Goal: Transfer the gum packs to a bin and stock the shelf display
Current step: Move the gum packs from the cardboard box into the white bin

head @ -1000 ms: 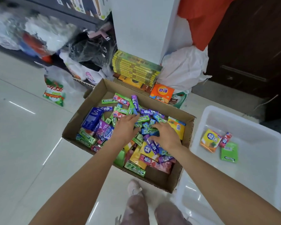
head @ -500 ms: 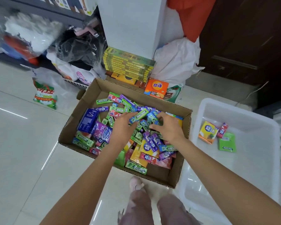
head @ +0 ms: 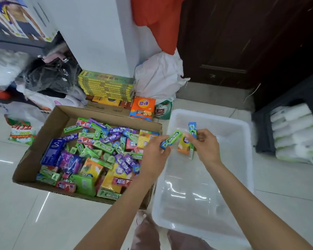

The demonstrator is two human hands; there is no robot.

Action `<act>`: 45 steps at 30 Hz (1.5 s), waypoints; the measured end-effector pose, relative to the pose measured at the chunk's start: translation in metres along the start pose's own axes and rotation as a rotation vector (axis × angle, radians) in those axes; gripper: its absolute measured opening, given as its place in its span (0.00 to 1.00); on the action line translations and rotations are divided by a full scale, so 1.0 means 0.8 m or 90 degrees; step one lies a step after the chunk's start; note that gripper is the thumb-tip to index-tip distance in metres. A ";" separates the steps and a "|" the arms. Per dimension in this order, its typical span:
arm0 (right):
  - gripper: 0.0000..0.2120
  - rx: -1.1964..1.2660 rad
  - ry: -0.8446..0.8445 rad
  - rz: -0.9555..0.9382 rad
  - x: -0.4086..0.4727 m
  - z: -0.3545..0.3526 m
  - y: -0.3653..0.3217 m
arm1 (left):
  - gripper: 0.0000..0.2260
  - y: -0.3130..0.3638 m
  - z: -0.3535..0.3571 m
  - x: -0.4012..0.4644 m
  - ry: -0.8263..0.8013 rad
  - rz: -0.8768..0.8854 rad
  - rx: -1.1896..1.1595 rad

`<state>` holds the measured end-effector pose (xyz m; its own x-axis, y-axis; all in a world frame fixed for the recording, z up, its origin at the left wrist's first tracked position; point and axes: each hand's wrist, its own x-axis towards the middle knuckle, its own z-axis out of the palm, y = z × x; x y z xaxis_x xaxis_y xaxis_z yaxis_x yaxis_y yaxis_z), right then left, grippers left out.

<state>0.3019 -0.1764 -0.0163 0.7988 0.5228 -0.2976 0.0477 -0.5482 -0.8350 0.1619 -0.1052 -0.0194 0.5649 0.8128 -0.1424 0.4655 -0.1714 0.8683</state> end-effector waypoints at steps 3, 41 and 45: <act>0.14 -0.021 0.005 0.109 0.025 -0.037 0.056 | 0.13 0.006 0.066 0.008 -0.044 0.001 0.060; 0.26 -0.299 -0.482 -0.281 -0.090 0.225 -0.076 | 0.27 -0.157 -0.239 -0.054 0.111 -0.247 0.274; 0.29 -0.343 -0.505 -0.261 -0.103 0.269 -0.079 | 0.31 -0.189 -0.262 -0.044 0.018 -0.227 0.317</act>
<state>0.1040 -0.0442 -0.0385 0.0468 0.9065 -0.4196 0.6431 -0.3487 -0.6818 -0.0708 0.0089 -0.0466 0.3000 0.8815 -0.3646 0.8892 -0.1200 0.4415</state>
